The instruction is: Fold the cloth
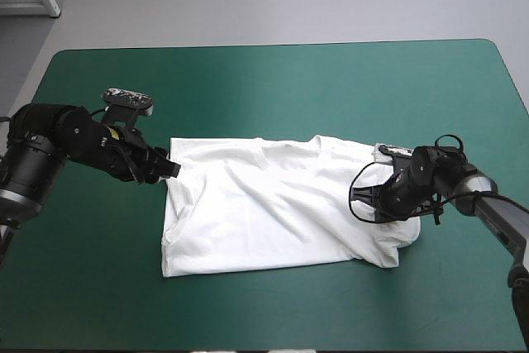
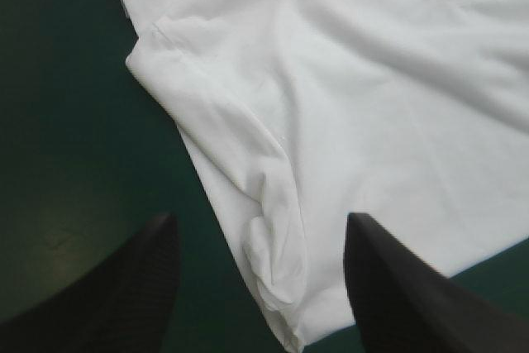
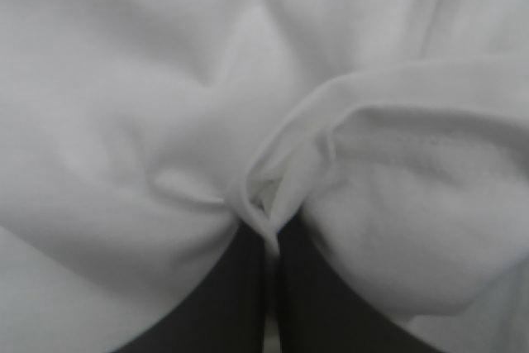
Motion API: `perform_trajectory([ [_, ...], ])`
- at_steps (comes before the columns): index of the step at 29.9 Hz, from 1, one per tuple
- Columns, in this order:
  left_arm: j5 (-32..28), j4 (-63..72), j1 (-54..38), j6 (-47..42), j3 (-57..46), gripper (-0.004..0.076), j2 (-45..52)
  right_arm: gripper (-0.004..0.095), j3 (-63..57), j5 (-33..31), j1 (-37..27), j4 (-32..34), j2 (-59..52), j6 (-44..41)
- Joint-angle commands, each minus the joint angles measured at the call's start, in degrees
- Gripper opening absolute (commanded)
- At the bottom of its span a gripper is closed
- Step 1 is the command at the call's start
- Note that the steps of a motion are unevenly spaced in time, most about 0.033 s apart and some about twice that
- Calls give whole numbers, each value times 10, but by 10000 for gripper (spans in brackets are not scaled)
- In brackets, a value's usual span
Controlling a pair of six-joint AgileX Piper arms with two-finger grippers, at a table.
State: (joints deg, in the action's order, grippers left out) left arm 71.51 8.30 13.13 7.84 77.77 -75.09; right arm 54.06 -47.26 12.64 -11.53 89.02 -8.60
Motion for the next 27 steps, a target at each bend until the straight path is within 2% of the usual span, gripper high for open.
perform_trajectory([
  [1, -20, 7, 0, -2, 19, 419, 17, -13, 7, 4, 4, 9, 5, -4],
  [3, -20, 7, 0, -2, 19, 419, 17, 40, 9, -20, 4, 9, 5, 1],
  [5, -26, 7, 0, -2, 19, 419, 17, 139, 16, -53, 4, 12, 5, 7],
  [10, -29, 7, 0, -2, 19, 419, 17, 514, 57, -104, 4, 11, 1, 10],
  [12, -29, 7, 0, -2, 19, 419, 17, 588, 77, -115, 4, 12, -6, 11],
  [14, -29, 7, 0, -2, 19, 419, 17, 584, 104, -129, 4, 22, -17, 11],
  [19, -29, 7, 0, -2, 19, 419, 17, 479, 176, -191, 4, 44, -51, 11],
  [22, -29, 8, 0, -2, 19, 419, 17, 453, 199, -224, 4, 49, -78, 11],
  [27, 3, 9, 0, -2, 19, 419, 17, 453, 199, -225, 4, 59, -152, -7],
])
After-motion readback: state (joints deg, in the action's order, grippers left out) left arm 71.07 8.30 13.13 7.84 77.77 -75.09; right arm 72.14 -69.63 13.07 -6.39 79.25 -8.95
